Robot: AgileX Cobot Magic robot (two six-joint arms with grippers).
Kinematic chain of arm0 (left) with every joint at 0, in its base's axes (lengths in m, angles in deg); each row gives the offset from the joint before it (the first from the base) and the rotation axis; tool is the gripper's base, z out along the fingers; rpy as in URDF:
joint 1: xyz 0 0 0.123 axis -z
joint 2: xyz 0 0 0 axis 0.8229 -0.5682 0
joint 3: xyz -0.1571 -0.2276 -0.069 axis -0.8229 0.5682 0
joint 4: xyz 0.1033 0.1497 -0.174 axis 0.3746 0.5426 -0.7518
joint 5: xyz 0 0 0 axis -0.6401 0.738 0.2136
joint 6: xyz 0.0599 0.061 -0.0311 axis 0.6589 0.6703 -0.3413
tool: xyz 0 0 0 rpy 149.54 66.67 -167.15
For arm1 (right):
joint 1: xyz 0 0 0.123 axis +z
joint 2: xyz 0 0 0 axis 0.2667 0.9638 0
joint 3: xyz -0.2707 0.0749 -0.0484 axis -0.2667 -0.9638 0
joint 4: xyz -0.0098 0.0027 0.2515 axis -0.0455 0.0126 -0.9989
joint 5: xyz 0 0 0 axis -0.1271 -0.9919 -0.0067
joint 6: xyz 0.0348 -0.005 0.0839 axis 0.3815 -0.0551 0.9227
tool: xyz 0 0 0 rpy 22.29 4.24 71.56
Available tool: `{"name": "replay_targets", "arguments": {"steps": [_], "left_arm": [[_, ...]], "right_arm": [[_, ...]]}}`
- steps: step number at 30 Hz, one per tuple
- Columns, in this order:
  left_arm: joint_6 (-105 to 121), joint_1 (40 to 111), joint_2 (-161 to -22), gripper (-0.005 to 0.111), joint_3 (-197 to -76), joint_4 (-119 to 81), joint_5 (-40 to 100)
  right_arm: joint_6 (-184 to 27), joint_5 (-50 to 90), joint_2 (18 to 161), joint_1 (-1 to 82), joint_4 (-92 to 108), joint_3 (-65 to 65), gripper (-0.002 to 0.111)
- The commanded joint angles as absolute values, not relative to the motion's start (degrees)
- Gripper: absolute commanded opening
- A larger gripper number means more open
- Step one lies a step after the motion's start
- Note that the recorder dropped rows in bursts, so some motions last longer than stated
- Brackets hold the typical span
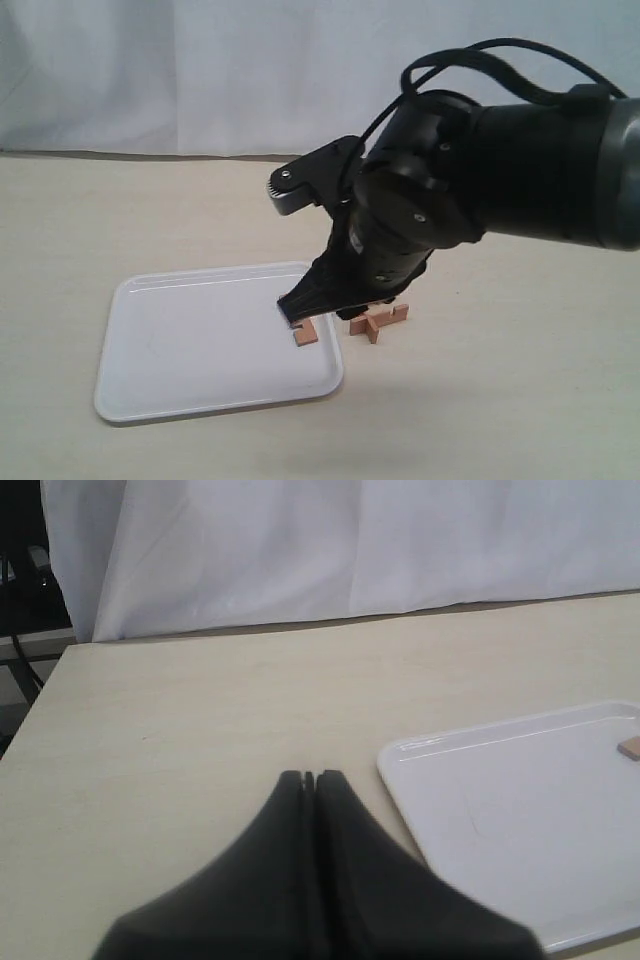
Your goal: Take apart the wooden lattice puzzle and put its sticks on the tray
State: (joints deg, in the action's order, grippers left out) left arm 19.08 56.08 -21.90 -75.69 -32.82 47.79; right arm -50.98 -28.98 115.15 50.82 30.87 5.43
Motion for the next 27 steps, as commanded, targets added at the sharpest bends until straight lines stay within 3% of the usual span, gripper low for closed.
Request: {"name": "replay_targets", "arguments": {"steps": [1,10,27], "left_arm": [[19.00,55.93,-21.80,0.000,-75.54,-32.92,47.49],[19.00,55.93,-21.80,0.000,-75.54,-32.92,47.49],[19.00,55.93,-21.80,0.000,-75.54,-32.92,47.49]], "right_arm": [[-55.08,-27.91,114.18,46.46,26.35,3.16,0.044],[-55.45,-17.69,116.12,40.89,25.16,-3.30,0.044],[-55.70,-10.95,124.77,40.77,25.30,-3.43,0.044]]}}
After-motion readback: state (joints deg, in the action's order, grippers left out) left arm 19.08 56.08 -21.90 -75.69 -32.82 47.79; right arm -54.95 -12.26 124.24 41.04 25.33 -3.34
